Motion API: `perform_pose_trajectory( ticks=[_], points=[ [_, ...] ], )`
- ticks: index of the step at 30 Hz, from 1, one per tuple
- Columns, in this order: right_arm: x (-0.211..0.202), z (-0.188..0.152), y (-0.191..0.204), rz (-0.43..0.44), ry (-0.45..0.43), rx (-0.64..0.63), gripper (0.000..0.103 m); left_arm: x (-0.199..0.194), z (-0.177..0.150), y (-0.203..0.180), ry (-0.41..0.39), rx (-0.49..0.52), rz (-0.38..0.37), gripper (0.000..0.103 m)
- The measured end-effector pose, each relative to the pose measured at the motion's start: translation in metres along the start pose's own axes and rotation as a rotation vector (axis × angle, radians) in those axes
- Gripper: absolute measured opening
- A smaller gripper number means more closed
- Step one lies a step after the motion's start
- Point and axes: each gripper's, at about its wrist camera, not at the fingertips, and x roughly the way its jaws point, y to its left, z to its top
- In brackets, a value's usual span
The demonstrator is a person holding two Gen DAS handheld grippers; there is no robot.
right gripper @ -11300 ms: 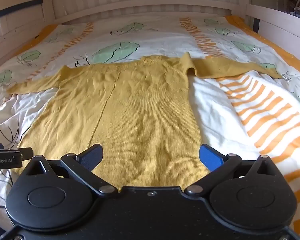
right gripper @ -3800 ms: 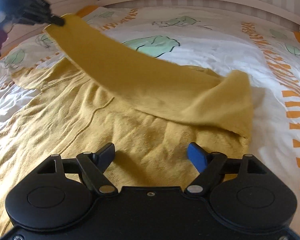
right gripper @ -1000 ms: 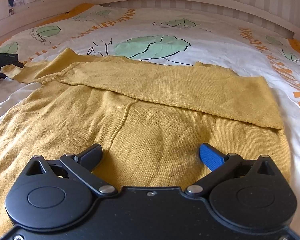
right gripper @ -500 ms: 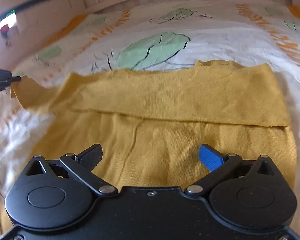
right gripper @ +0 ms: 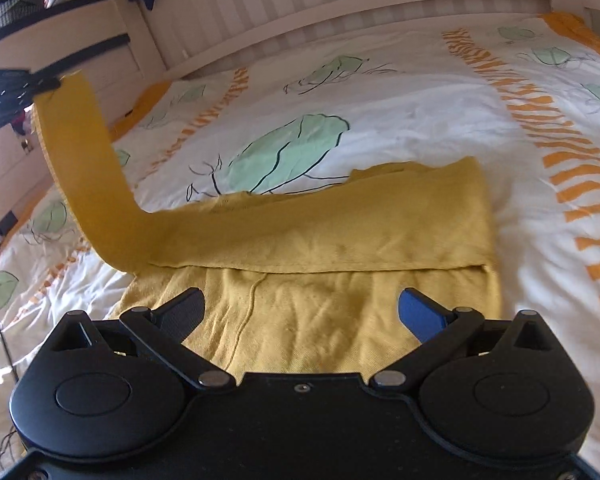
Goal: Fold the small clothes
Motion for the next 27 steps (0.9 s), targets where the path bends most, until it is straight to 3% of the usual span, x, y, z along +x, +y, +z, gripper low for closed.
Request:
perform_pose_trajectory(
  ticks=[4,11,12,13,15,18,23,27],
  points=[
    [-0.014,0.001,-0.007,0.006,-0.016,0.027,0.103,0.031,-0.033,-0.055,0.06,0.012,-0.084,0.004],
    [-0.027,0.0,-0.023,-0.002,-0.073,0.079,0.103,0.087,-0.123,-0.132,0.232,0.082,-0.141,0.006],
    [-0.027,0.0,-0.027,-0.001,-0.074,0.095,0.103,0.09,-0.134,-0.138,0.264,0.08,-0.15,0.013],
    [-0.027,-0.001,-0.03,-0.002,-0.075,0.108,0.103,0.095,-0.146,-0.144,0.302,0.083,-0.163,0.033],
    [-0.024,-0.002,-0.035,-0.011,-0.075,0.124,0.103,0.096,-0.161,-0.152,0.341,0.098,-0.184,0.043],
    [-0.021,-0.005,-0.042,-0.026,-0.068,0.144,0.103,0.085,-0.171,-0.163,0.332,0.128,-0.235,0.045],
    [-0.019,-0.009,-0.045,-0.041,-0.056,0.146,0.103,0.059,-0.167,-0.169,0.267,0.242,-0.305,0.06],
    [-0.017,-0.011,-0.044,-0.051,-0.051,0.131,0.103,0.039,-0.172,-0.16,0.218,0.341,-0.264,0.062]
  ],
)
